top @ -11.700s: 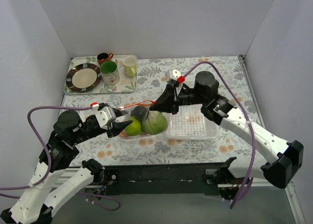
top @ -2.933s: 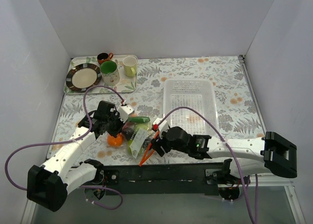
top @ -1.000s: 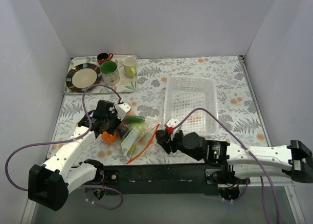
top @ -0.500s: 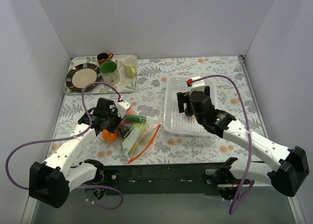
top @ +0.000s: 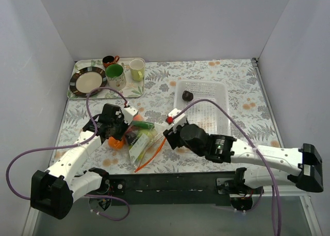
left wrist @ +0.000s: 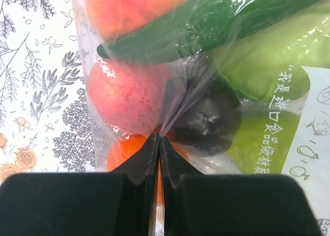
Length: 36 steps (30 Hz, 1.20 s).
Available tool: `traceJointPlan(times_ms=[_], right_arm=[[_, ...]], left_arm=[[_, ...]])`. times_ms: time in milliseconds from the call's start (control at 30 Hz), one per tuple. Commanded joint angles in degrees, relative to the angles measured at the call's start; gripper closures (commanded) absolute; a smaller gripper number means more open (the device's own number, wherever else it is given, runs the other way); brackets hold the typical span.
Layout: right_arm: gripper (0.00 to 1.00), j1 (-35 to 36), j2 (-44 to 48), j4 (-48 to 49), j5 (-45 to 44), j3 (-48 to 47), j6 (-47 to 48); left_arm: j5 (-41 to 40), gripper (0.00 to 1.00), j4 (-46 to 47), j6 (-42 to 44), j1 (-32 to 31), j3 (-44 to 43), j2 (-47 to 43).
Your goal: Open the zip-top bag and remove the fake food
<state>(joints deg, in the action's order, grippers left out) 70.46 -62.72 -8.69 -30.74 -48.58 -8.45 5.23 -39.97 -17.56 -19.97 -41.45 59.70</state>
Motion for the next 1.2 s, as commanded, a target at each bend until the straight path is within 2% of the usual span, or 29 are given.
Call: traceJointPlan(times_ms=[0, 33, 67, 133, 367, 767, 800, 833, 900, 933, 1000, 1033, 1167], right_arm=[[0.44, 7.9, -6.3, 7.8, 0.1, 3.3, -2.2], [0.54, 9.0, -8.6, 8.2, -0.3, 3.4, -2.6], [0.72, 10.6, -9.7, 11.2, -0.5, 3.4, -3.4], [0.86, 11.2, -12.2, 13.0, -0.3, 3.3, -4.0], [0.84, 11.5, -17.1, 20.1, 1.6, 1.5, -3.8], [0.85, 11.8, -27.6, 24.2, 6.1, -2.5, -4.5], [0.82, 11.8, -28.2, 24.7, 6.7, -2.7, -4.6], [0.71, 11.8, -29.6, 24.9, 7.0, -3.1, -4.4], [0.6, 11.8, -31.6, 25.7, 7.4, -4.0, -4.0], [0.42, 11.7, -32.2, 25.9, 7.5, -4.2, -4.0], [0.26, 11.7, -34.0, 26.6, 8.1, -4.9, -3.9], [0.13, 11.7, -34.6, 26.7, 8.1, -5.5, -4.0], [0.02, 11.7, -36.5, 28.5, 7.9, -5.9, -4.6]], left_arm=[[-0.1, 1.0, 2.6, -1.0, 0.2, 2.0, -0.2], [-0.7, 1.0, 3.1, -1.0, 0.2, 2.4, -0.1], [-1.0, 1.0, 3.4, -0.9, 0.2, 3.0, 0.1], [-1.8, 1.0, 3.8, -0.5, 0.2, 3.7, 0.2], [-1.9, 1.0, 4.2, -1.0, 0.3, 4.2, 1.5], [-1.5, 1.0, 3.8, -1.7, 0.3, 4.4, 1.6], [-1.6, 1.0, 3.8, -1.7, 0.3, 4.6, 1.5], [-1.7, 1.0, 3.8, -1.6, 0.2, 4.8, 1.5], [-1.8, 1.0, 3.8, -1.9, 0.2, 5.0, 1.4], [-1.8, 1.0, 3.9, -1.9, 0.2, 5.0, 1.4], [-1.6, 1.0, 3.7, -2.1, 0.2, 4.9, 1.5], [-1.6, 1.0, 3.5, -2.3, 0.2, 5.1, 1.4], [-1.9, 1.0, 3.5, -2.3, 0.3, 5.5, 0.9]])
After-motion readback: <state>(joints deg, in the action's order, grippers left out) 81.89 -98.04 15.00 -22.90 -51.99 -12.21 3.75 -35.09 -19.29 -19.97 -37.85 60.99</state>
